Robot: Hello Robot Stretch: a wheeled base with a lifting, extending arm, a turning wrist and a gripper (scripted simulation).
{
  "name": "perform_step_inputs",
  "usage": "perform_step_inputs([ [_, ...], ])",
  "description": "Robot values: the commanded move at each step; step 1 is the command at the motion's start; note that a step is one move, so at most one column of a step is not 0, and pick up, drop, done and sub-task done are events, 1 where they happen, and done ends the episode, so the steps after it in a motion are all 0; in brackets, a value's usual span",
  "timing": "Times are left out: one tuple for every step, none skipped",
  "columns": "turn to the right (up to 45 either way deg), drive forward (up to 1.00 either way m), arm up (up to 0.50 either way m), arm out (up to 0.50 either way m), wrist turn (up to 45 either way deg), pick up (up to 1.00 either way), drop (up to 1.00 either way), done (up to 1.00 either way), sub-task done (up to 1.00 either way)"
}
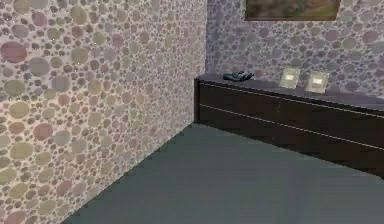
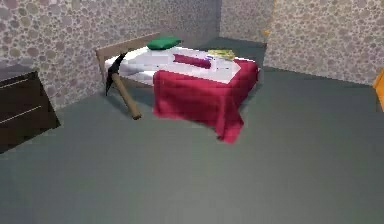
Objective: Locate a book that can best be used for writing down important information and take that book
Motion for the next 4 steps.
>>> perform_step_inputs([
  [-36.0,0.0,0.0,0.0,0.0,0.0,0.0,0.0,0.0],
  [0.0,0.7,0.0,0.0,0.0,0.0,0.0,0.0,0.0],
  [-45.0,0.0,0.0,0.0,0.0,0.0,0.0,0.0,0.0],
  [-45.0,0.0,0.0,0.0,0.0,0.0,0.0,0.0,0.0],
])
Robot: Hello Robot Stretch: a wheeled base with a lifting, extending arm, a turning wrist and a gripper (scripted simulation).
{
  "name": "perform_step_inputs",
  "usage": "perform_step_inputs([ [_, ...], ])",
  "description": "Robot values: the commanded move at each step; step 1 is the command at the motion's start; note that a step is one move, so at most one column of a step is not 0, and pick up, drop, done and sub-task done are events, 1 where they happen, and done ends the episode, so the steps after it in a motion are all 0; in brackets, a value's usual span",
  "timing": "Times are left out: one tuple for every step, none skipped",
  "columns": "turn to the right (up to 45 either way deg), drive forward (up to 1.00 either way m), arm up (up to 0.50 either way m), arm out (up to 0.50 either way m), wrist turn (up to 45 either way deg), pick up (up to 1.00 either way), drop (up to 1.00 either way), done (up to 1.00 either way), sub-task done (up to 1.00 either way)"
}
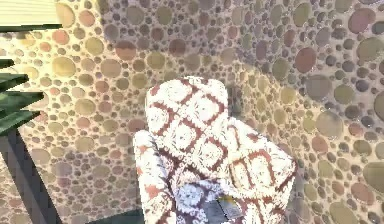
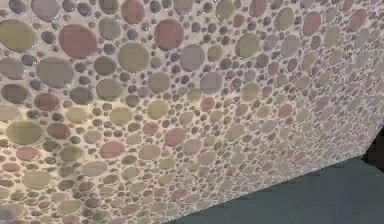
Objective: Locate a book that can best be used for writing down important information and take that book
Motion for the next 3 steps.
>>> perform_step_inputs([
  [-45.0,0.0,0.0,0.0,0.0,0.0,0.0,0.0,0.0],
  [-30.0,0.0,0.0,0.0,0.0,0.0,0.0,0.0,0.0],
  [0.0,0.0,0.5,0.0,0.0,0.0,0.0,0.0,0.0],
])
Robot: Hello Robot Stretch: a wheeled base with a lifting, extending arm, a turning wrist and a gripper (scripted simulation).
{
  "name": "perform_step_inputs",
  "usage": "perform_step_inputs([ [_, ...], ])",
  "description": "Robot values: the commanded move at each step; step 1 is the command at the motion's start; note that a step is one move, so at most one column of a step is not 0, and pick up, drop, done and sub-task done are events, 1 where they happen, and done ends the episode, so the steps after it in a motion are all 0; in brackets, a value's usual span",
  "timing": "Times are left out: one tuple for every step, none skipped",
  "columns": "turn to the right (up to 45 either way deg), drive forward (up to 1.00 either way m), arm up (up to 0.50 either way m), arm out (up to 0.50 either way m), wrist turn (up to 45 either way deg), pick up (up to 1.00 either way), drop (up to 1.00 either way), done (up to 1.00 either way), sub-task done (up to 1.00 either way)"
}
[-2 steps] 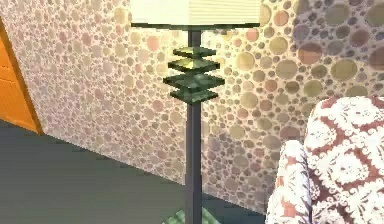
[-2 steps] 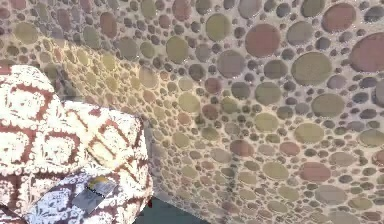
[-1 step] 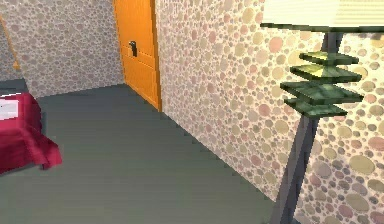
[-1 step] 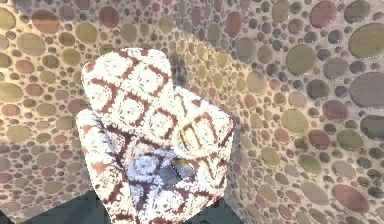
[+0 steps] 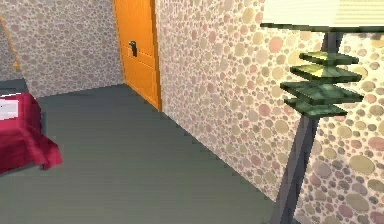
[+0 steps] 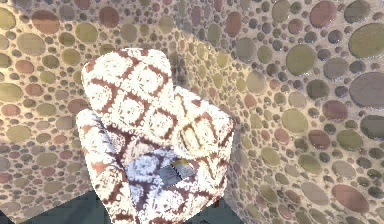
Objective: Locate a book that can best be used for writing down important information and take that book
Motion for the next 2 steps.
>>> perform_step_inputs([
  [0.0,0.0,0.02,0.0,0.0,0.0,0.0,0.0,0.0],
  [0.0,0.0,0.0,0.48,0.0,0.0,0.0,0.0,0.0],
])
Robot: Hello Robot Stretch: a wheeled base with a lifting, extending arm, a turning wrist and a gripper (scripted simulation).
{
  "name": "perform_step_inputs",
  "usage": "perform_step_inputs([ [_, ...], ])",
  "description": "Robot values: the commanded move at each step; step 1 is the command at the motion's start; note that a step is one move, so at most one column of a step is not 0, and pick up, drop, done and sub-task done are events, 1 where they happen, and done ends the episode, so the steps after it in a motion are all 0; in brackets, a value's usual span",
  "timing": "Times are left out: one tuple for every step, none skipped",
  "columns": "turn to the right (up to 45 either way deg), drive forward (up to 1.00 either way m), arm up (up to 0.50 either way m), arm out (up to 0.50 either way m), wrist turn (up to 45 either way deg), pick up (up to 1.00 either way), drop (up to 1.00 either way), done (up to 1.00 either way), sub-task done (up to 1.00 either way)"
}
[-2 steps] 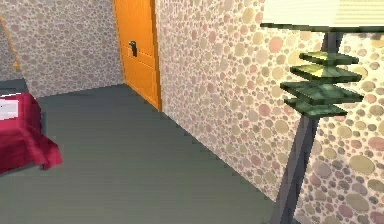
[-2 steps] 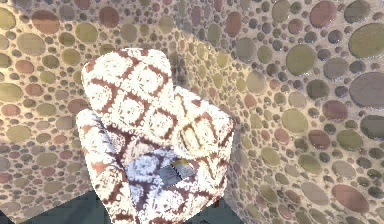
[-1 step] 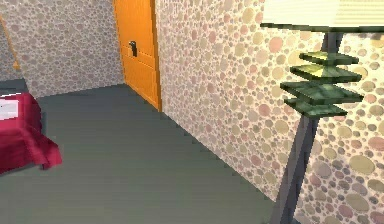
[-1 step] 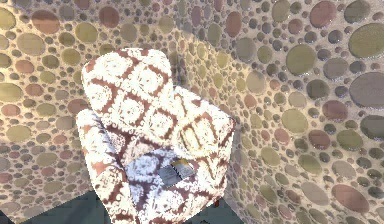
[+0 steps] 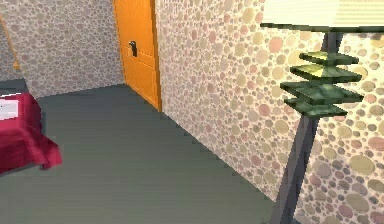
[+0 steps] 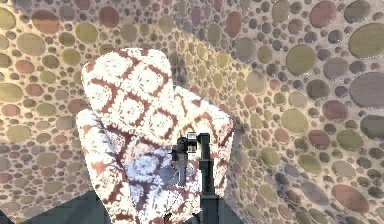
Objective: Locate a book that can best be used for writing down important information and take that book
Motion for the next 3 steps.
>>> perform_step_inputs([
  [0.0,0.0,0.0,0.0,45.0,0.0,0.0,0.0,0.0],
  [0.0,0.0,0.0,0.0,45.0,0.0,0.0,0.0,0.0],
  [0.0,0.0,0.0,0.0,45.0,0.0,0.0,0.0,0.0],
])
